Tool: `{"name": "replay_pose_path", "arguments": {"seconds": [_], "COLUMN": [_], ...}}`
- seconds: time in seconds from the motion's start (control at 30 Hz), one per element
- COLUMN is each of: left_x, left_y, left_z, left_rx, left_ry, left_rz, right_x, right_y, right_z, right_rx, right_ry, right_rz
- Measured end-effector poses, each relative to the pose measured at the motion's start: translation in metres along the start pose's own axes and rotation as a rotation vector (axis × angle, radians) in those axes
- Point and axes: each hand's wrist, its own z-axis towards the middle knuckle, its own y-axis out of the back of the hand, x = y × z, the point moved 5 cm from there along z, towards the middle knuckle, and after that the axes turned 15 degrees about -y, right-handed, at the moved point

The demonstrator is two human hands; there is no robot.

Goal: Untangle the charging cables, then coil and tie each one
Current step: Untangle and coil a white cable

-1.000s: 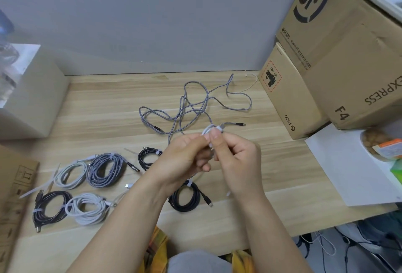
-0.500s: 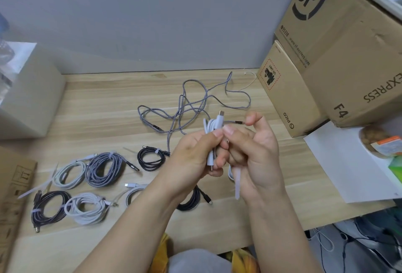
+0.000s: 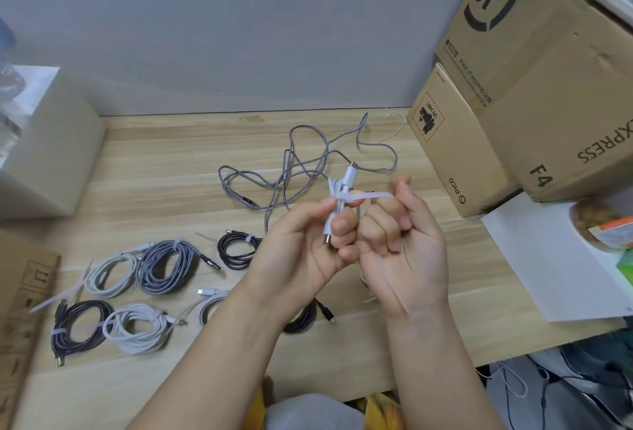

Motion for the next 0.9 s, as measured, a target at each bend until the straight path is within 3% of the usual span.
{"name": "replay_pose_path", "arguments": {"seconds": [0.13,0.23,0.37,0.57,0.7,0.9], "left_x": [-0.003,-0.006,-0.009,-0.016,-0.017,-0.021], "left_y": [0.003,0.008,0.013,0.023,0.024,0.022], "left_z": [0.001,0.001,0.002,0.003,0.003,0.002], "left_rx": [0.093,0.154,0.106,0.1,0.167,0.224], "left_ry": [0.006,-0.031,-0.114,-0.188,-0.193,-0.243], "left_rz": [-0.037,0.098,0.325,0.741,0.852,1.02], "right_x": [-0.001,0.007,0.008,0.019,0.026,0.039], "right_y": [0.0,0.0,-0.009,-0.003,-0.01,-0.01], "right_z": [0.0,-0.002,-0.005,-0.011,-0.018,-0.021], "right_rx": [0.096,0.13,0.286,0.053,0.082,-0.112], "right_ry": [-0.072,-0.088,-0.075,0.244,0.297,0.345], "right_rz": [0.103,0.101,0.02,-0.531,-0.585,-0.769]}}
